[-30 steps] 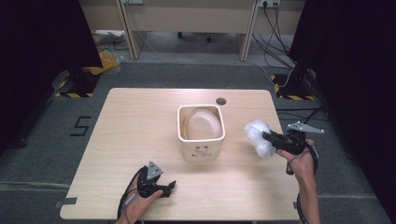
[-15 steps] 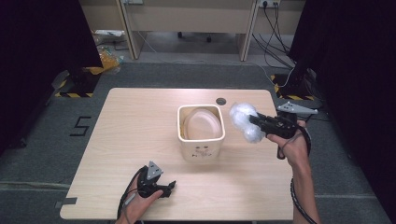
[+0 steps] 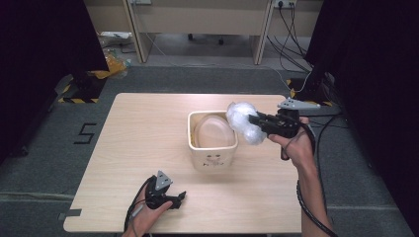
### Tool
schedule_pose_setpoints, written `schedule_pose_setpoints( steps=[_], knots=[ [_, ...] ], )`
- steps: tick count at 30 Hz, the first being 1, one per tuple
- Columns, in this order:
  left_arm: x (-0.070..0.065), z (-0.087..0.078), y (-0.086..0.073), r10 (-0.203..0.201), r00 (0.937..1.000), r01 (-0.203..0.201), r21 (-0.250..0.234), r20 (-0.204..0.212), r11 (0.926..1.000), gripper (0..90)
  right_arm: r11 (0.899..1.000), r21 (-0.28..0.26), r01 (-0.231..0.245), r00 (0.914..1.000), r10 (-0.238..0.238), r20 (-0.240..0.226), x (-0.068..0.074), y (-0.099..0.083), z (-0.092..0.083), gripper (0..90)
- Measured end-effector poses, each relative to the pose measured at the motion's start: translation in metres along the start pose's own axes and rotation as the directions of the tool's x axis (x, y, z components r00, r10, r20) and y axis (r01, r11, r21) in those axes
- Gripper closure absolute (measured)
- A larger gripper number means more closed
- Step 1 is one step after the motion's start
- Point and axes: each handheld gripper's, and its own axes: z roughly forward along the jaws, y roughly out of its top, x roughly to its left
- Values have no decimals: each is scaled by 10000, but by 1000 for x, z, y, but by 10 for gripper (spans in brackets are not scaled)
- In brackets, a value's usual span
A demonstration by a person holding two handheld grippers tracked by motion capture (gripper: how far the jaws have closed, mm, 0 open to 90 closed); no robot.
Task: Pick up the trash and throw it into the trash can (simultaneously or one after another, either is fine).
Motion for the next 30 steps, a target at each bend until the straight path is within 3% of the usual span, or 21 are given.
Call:
schedule_pose_setpoints(
  steps=[11, 17, 21, 30],
  knots=[
    [0, 0, 0, -17, 10000, 17, 17, -10, 10000, 134, 9958, 608, 686, 9949, -638, -787, 34, 14, 45, 724],
    [0, 0, -1, -36, 10000, 36, -3, -19, 10000, 134, 9871, 1300, 935, 9904, -789, -1132, 47, 14, 77, 724],
    [0, 0, -1, -60, 10000, 60, -37, -6, 10000, 134, 9740, 1963, 1128, 9870, -871, -1348, 53, 11, 99, 724],
    [0, -2, -1, -37, 10000, 37, 12, 34, 10000, 134, 9308, 3434, 1253, 9860, -783, -1474, 53, -4, 134, 725]
  ],
)
